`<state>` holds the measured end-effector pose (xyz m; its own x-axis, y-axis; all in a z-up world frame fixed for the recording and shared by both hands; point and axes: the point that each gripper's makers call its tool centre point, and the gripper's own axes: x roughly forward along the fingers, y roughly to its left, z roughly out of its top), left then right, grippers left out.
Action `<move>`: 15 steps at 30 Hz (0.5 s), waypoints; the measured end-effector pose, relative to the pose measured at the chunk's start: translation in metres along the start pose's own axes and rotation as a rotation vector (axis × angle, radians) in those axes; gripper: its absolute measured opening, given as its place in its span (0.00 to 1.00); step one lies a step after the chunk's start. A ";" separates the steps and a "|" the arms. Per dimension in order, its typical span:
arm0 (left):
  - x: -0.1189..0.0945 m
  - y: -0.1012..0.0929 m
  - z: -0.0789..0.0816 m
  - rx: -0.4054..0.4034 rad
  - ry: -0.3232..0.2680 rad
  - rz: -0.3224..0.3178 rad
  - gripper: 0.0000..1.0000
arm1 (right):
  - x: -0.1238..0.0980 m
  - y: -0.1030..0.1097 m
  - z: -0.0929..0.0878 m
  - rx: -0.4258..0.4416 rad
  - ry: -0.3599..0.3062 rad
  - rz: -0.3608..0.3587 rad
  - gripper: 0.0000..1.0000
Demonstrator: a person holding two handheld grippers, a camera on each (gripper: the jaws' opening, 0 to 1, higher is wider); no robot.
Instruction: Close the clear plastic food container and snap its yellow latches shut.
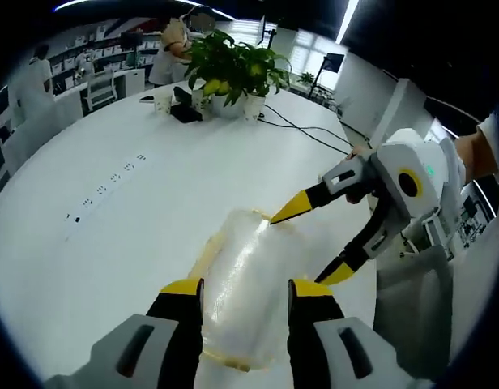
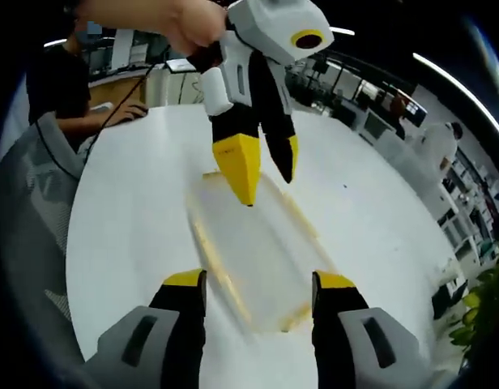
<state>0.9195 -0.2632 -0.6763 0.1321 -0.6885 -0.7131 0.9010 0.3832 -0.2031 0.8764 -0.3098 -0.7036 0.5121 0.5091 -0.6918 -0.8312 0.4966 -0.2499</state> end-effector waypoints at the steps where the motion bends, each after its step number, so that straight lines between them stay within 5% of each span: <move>1: -0.001 -0.002 -0.002 -0.009 -0.005 -0.001 0.35 | 0.000 0.001 -0.001 0.000 0.002 -0.001 0.49; 15: -0.020 -0.011 -0.022 -0.085 -0.169 0.112 0.35 | -0.003 -0.001 -0.011 0.063 -0.004 -0.029 0.50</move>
<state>0.8977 -0.2405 -0.6741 0.3034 -0.7294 -0.6131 0.8397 0.5088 -0.1899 0.8732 -0.3195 -0.7092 0.5367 0.4968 -0.6820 -0.8008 0.5545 -0.2263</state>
